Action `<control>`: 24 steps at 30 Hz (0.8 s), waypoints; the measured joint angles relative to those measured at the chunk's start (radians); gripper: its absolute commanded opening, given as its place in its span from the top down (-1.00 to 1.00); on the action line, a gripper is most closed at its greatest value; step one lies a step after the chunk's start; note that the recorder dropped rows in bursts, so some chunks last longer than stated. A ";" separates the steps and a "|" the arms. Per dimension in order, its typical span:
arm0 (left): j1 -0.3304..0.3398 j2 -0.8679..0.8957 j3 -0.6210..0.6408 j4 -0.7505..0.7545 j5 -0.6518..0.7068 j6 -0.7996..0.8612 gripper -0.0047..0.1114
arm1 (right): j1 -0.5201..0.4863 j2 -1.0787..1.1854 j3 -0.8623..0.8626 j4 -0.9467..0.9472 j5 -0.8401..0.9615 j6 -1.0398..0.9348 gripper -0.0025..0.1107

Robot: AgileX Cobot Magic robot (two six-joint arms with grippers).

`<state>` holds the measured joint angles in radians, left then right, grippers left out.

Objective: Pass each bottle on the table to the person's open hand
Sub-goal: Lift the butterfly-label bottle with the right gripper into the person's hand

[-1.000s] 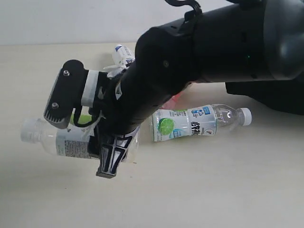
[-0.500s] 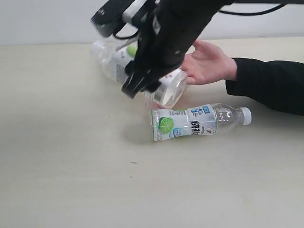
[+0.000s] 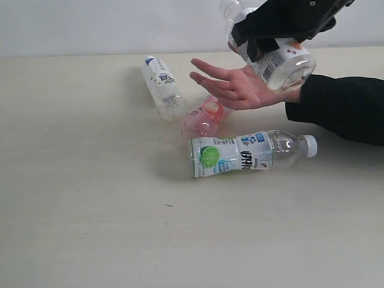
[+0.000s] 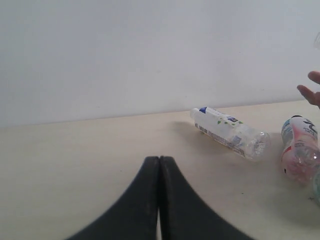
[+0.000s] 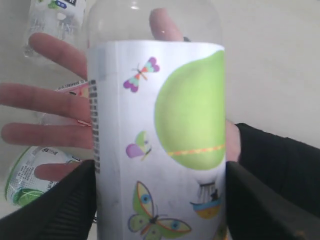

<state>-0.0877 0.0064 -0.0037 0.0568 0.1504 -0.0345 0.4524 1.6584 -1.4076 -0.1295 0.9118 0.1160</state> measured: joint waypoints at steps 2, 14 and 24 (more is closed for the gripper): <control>0.000 0.000 0.000 0.000 0.000 0.000 0.92 | -0.020 0.000 0.000 0.020 0.005 0.025 0.96; 0.000 0.000 0.000 0.000 0.000 0.000 0.92 | -0.043 0.122 0.000 0.140 -0.013 0.042 0.96; 0.000 0.000 0.000 0.000 0.000 0.000 0.92 | -0.043 0.167 -0.004 0.153 -0.031 0.031 0.48</control>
<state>-0.0877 0.0064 -0.0037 0.0568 0.1504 -0.0345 0.4089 1.8258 -1.4118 0.0237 0.8805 0.1472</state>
